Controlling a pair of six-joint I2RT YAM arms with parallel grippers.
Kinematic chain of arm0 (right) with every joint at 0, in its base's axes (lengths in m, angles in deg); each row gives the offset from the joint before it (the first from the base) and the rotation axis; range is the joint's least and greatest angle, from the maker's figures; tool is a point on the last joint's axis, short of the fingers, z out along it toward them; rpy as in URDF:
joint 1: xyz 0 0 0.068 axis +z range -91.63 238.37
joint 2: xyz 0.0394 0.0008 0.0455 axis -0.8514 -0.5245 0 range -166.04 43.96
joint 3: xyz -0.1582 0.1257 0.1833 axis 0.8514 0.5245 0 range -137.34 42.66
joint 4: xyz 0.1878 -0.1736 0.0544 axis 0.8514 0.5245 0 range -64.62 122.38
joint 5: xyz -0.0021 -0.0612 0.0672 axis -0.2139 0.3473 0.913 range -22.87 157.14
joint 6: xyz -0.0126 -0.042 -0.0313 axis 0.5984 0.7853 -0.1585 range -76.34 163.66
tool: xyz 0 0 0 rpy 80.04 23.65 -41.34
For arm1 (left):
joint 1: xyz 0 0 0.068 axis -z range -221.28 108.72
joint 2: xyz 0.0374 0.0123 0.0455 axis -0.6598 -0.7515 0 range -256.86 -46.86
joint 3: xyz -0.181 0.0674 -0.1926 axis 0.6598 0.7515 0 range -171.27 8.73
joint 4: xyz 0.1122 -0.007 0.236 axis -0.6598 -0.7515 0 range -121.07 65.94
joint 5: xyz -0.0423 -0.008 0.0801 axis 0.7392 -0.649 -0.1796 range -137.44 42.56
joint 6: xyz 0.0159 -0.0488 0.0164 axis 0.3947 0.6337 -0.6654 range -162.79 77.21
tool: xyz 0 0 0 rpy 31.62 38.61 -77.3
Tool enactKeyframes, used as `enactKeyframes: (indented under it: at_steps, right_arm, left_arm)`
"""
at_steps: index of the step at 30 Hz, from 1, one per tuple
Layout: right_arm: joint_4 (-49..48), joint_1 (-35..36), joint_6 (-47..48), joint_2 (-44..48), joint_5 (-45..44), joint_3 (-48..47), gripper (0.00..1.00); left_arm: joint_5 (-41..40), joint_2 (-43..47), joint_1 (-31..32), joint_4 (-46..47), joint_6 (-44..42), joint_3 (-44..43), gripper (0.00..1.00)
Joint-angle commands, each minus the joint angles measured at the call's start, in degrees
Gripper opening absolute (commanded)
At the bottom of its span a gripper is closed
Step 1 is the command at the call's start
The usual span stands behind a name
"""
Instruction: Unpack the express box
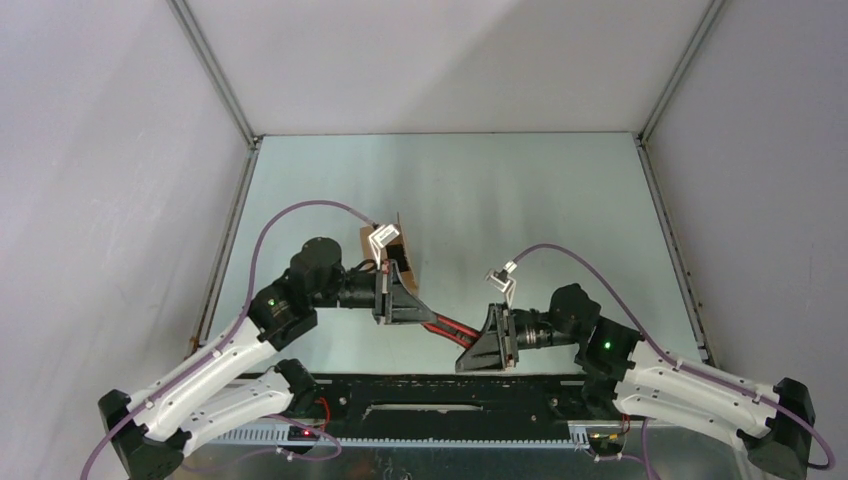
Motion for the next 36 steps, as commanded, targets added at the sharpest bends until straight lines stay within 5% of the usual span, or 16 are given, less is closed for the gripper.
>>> enactKeyframes:
  at_steps: [1, 5, 11, 25, 36]
  right_arm:
    - [0.08, -1.28, -1.58, 1.38, -9.04, -2.73, 0.45]
    - [0.69, -1.35, -2.75, 4.49, -17.7, -2.69, 0.68]
    - [-6.08, -1.4, -2.31, 1.51, -19.12, -2.73, 0.7]
    - [-18.15, -1.81, -5.52, -9.71, -10.04, -2.73, 0.56]
    - [-19.44, -0.63, -6.36, -11.4, -6.88, -2.67, 0.32]
  left_arm:
    - [-2.38, -0.07, 0.23, 1.24, 2.31, 0.44, 0.0]
    - [-3.32, 0.48, 0.23, 7.12, 5.98, 2.71, 0.0]
    - [-0.26, -1.23, 0.23, 12.25, 7.26, 4.69, 0.0]
    - [1.38, -2.28, 2.54, 14.26, 7.06, 6.97, 0.0]
    - [-1.01, -2.47, 2.57, 13.32, 6.42, 5.66, 0.0]
